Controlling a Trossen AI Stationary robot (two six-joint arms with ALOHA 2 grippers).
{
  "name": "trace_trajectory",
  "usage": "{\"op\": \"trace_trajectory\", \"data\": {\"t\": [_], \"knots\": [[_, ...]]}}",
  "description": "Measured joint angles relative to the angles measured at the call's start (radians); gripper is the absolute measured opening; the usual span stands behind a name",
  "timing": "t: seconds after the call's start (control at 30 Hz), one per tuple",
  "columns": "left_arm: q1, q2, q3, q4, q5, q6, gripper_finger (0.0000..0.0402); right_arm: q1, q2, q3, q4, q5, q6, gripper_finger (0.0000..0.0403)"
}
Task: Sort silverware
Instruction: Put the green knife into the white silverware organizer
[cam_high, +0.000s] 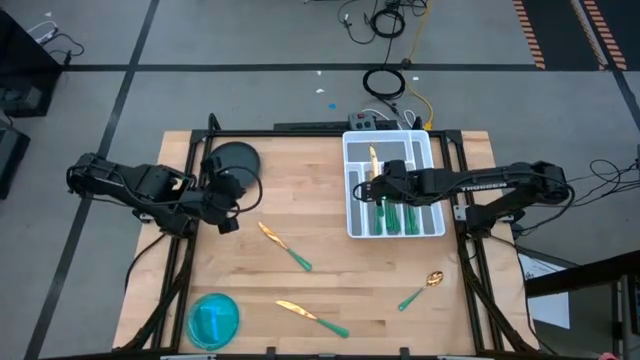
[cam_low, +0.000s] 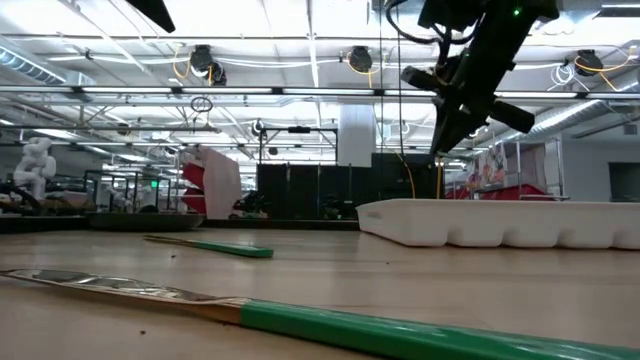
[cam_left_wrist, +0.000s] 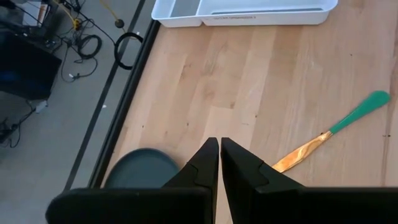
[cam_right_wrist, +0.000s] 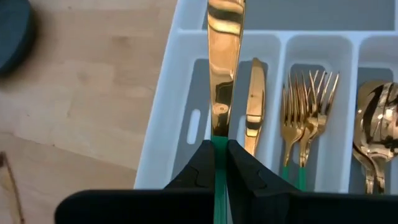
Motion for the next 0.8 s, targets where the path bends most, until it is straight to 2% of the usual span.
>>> {"op": "trace_trajectory", "data": {"t": [0.5, 0.8], "knots": [[0.000, 0.000, 0.000, 0.000, -0.001, -0.002, 0.0028, -0.007, 0.126, -0.002, 0.033, -0.064, -0.016, 0.0000], [0.000, 0.000, 0.000, -0.001, -0.002, -0.002, 0.0028, -0.007, 0.123, -0.124, 0.200, -0.124, 0.027, 0.0000]]}}
